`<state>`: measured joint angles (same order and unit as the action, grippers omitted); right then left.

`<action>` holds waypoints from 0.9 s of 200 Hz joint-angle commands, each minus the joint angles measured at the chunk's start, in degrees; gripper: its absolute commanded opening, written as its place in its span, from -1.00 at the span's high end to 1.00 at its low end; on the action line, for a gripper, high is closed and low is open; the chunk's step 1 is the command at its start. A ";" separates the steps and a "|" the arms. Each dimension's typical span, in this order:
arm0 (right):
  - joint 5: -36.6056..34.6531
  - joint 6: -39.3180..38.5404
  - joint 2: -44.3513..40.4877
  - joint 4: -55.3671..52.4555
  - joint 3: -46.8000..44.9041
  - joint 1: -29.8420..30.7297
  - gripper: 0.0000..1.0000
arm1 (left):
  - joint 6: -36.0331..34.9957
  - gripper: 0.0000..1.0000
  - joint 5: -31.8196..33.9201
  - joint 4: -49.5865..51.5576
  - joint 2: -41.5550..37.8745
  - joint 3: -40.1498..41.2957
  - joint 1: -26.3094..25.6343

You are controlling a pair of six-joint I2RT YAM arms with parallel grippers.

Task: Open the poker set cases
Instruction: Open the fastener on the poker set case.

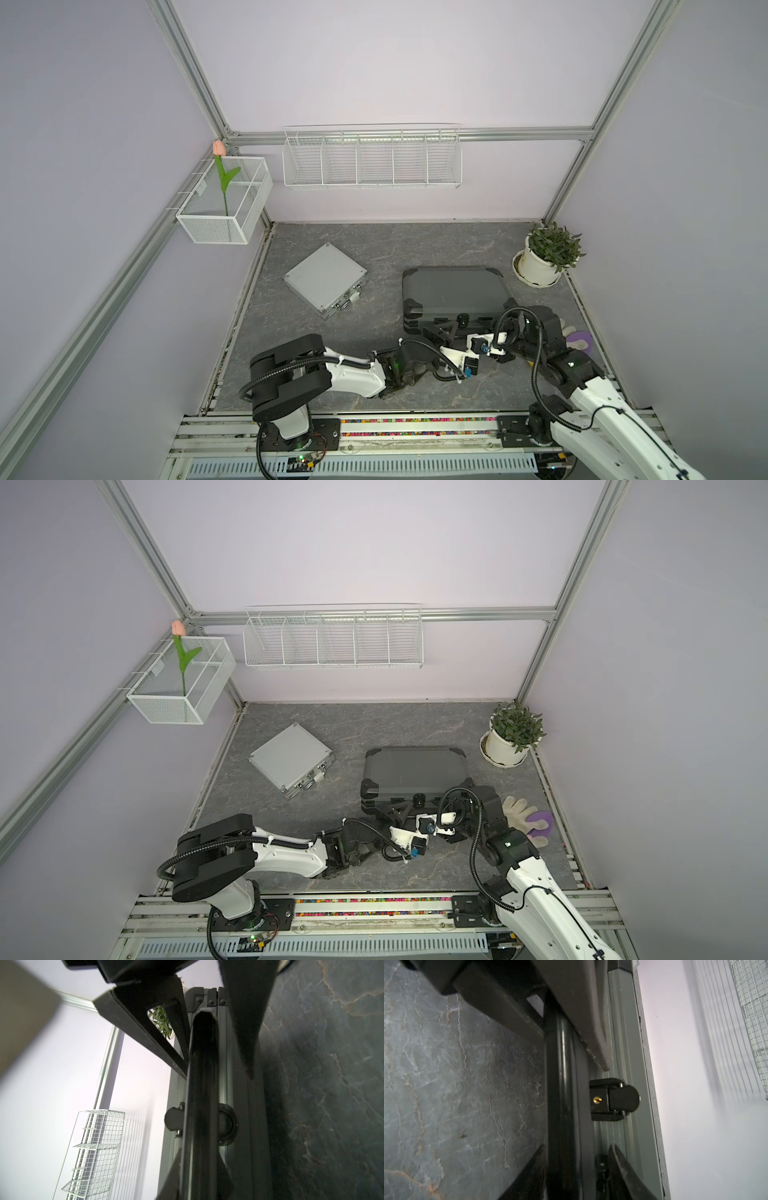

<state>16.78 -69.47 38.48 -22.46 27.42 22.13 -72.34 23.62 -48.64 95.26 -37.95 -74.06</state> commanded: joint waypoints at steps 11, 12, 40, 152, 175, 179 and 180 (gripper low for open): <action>1.58 0.65 0.38 0.79 -0.45 0.89 0.03 | -0.71 1.00 1.09 -20.63 -4.53 -3.43 0.34; 1.59 0.65 0.42 0.81 -0.44 0.89 0.03 | -0.71 1.00 1.09 -20.62 -4.54 -3.44 0.38; -0.08 2.11 1.87 1.87 0.30 1.34 0.03 | -0.60 1.00 0.93 -20.62 -5.13 -3.39 0.37; -7.47 6.13 2.70 5.25 2.91 2.12 0.86 | 2.46 1.00 -0.48 -17.60 -9.17 -2.47 0.39; -6.90 6.82 1.51 5.96 2.55 2.12 0.86 | 2.11 1.00 -0.41 -16.23 -9.73 -2.65 0.41; -6.65 6.78 1.29 5.87 2.47 2.09 0.86 | 1.89 1.00 -0.47 -15.73 -9.87 -2.61 0.41; -6.62 6.75 1.27 5.86 2.47 2.11 0.86 | 1.82 1.00 -0.44 -15.54 -9.94 -2.58 0.41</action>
<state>14.57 -67.53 41.28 -19.38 29.80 25.02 -69.49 22.15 -48.10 92.25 -37.54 -73.03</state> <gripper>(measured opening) 0.208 0.235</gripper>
